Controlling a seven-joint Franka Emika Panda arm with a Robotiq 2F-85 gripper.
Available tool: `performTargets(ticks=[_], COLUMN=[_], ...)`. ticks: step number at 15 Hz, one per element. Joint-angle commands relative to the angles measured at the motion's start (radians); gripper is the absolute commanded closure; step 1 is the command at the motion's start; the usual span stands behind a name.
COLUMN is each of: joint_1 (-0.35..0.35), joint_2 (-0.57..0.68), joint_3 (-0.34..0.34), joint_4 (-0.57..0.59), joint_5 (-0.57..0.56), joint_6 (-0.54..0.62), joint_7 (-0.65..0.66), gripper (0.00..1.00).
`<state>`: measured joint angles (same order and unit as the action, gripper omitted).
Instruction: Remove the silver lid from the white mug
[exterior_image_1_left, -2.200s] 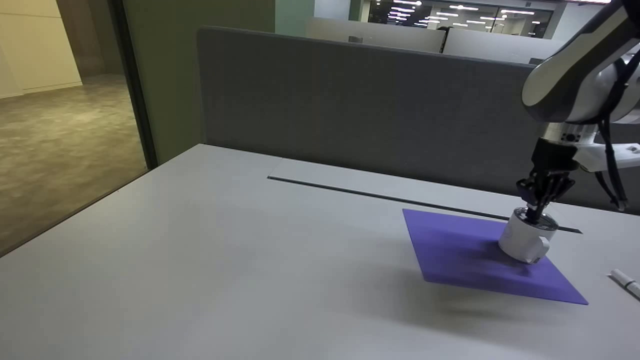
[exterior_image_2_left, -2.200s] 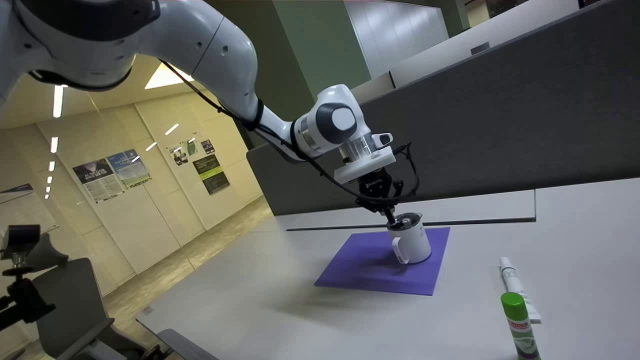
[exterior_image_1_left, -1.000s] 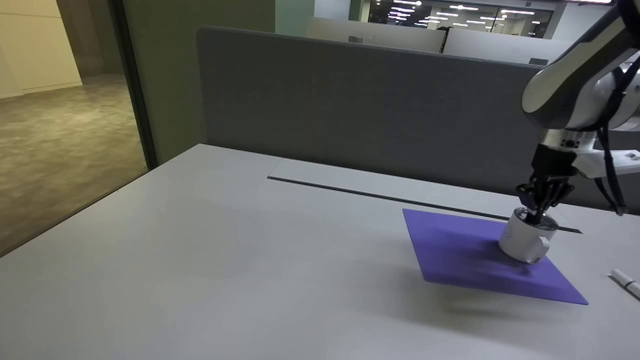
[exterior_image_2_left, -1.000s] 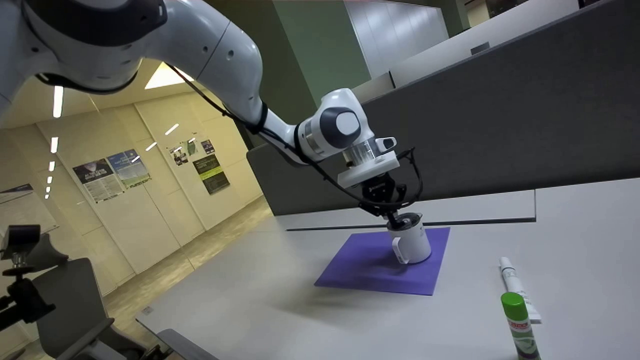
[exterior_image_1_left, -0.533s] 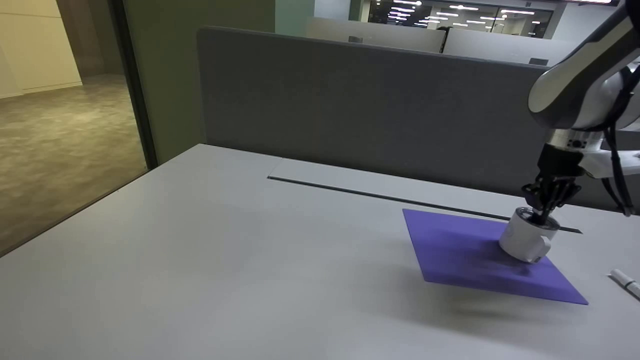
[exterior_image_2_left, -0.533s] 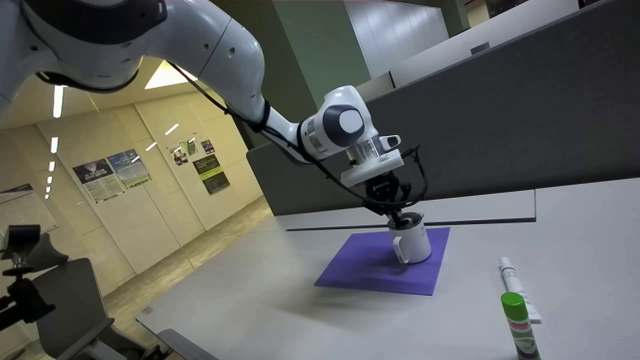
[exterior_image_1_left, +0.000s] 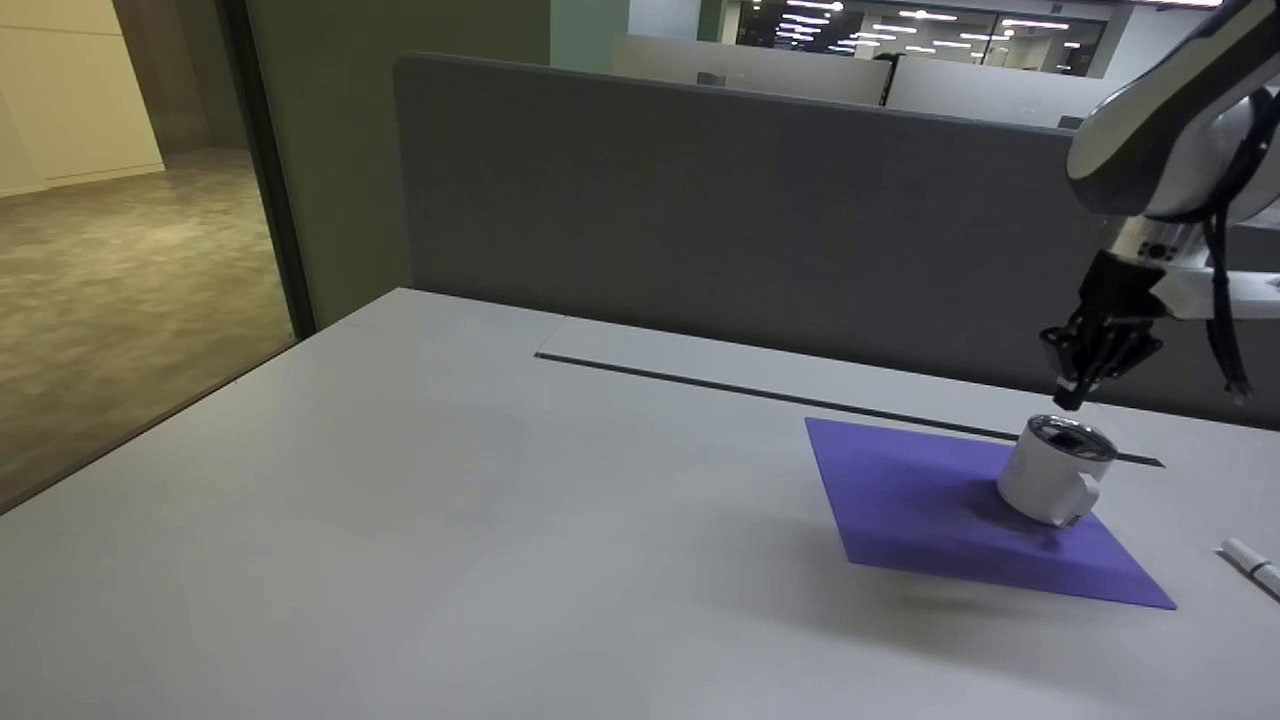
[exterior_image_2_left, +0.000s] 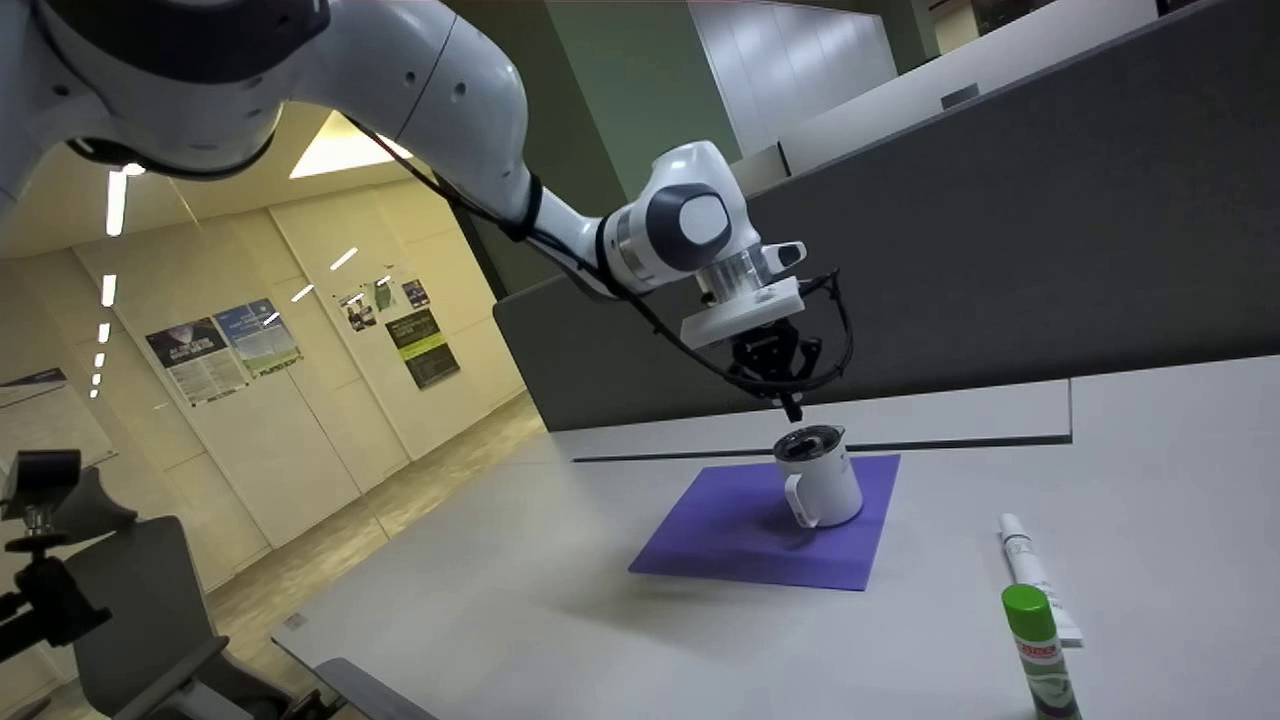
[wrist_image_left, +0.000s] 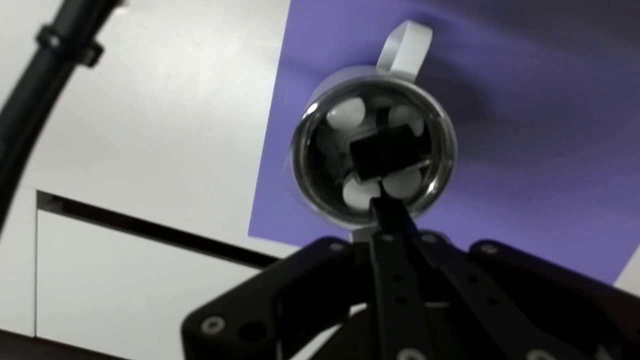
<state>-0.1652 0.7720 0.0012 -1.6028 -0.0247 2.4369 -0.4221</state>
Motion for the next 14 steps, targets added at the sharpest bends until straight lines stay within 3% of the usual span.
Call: performTargets(ticks=[1,2,4,12,14], joint_1=[-0.042,-0.045,-0.05,-0.053,-0.044], joint_2=[-0.077,-0.098,-0.141,-0.256,-0.26], joint_3=[0.04,0.039,0.035,-0.008,-0.027], joint_4=[0.039,0.04,0.036,0.007,0.011], joint_5=[0.042,0.048,0.055,0.046,0.033], joint_6=[-0.113,-0.14,-0.201,-0.353,-0.388], joint_7=[-0.003,-0.002,-0.006,-0.007,0.028], gripper=[0.74,0.73,0.61,0.05,0.0])
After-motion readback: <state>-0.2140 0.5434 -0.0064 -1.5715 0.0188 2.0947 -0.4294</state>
